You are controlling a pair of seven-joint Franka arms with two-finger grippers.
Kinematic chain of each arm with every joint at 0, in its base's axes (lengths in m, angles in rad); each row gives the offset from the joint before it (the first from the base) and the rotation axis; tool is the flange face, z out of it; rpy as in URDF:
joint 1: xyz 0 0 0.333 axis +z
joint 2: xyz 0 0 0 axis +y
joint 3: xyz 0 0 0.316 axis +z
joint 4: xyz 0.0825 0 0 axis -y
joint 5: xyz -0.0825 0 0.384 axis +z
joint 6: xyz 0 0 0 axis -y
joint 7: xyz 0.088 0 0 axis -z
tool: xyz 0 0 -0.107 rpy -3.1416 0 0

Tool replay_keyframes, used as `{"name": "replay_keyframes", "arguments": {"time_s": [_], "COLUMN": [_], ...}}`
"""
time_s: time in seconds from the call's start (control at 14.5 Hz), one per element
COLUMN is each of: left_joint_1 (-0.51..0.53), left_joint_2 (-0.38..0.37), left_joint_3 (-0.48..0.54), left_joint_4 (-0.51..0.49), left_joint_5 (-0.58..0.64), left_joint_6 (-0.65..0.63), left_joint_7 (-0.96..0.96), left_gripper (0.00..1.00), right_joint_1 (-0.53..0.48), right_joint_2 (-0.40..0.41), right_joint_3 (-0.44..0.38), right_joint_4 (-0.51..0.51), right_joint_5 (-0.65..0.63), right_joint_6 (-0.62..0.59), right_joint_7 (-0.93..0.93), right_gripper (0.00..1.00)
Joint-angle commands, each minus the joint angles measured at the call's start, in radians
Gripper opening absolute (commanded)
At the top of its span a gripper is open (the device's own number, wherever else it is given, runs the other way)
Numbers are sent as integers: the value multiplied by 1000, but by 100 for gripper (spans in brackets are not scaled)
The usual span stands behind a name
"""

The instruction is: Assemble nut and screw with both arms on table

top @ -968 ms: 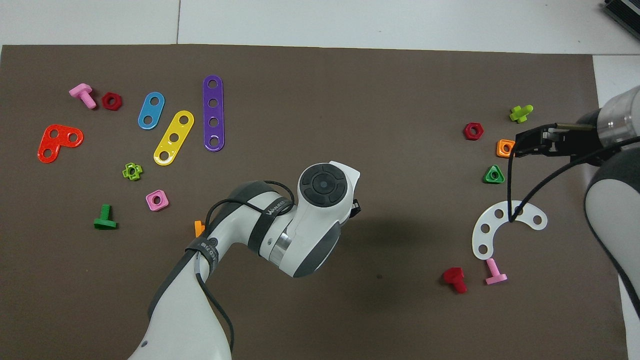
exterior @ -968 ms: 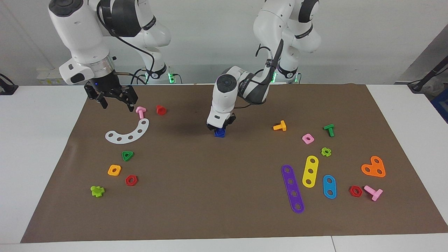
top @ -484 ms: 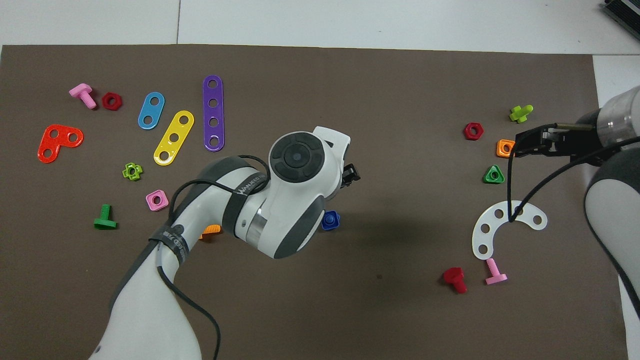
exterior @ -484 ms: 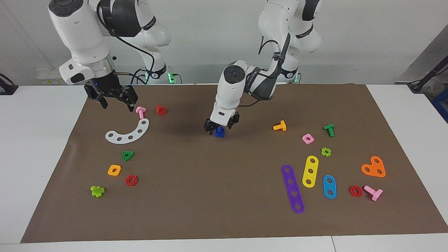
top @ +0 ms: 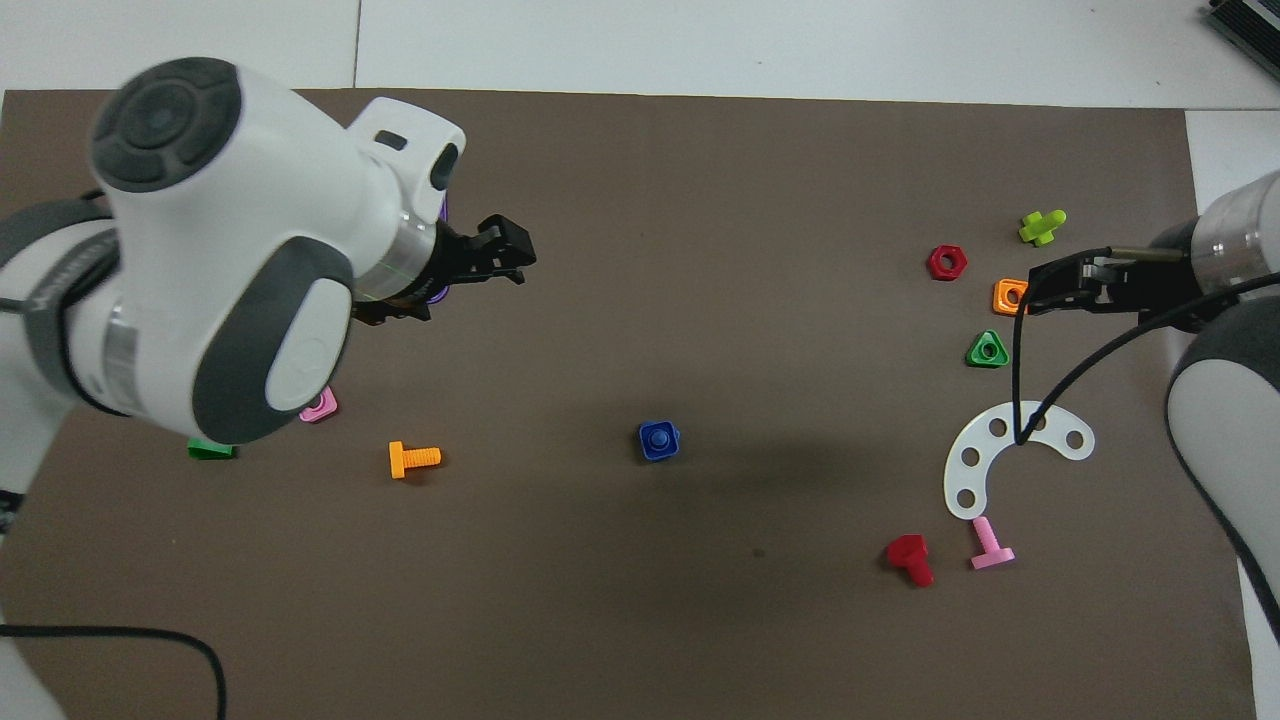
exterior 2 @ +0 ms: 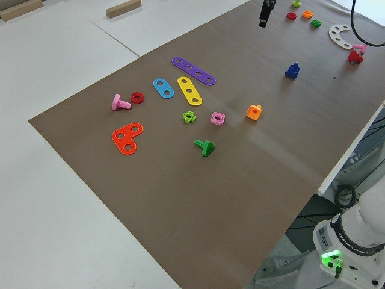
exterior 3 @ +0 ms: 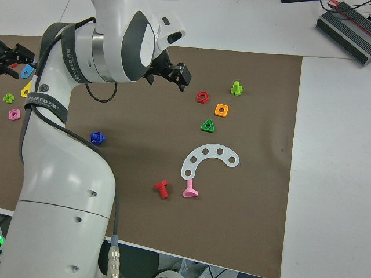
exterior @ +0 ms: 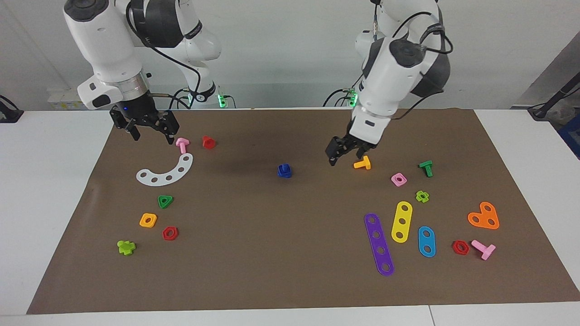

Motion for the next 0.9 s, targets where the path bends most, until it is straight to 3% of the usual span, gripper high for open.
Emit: {"name": "replay_keyframes", "arguments": {"time_s": [0.0,0.35,0.83], "left_joint_1": [91,189,241], "left_joint_2": [-82,-153,-153], "left_joint_3": [-13,-13,-13], "left_joint_4": [-38,-41,-34], "left_joint_5": [83,162,161], "left_joint_6": [-91,-216,-195], "left_joint_7": [199,481,485], "left_gripper": [100,100,100], "right_joint_1": [-7,-11,-7], "right_joint_2": [-21,-23,-32], "right_joint_3": [6,6,13], "right_joint_4": [-22,-24,-10], "right_joint_5": [5,5,7], "right_joint_6": [-3,-6,-41], "right_joint_7": [-17,-19,-17], "right_gripper": [100,100,100]}}
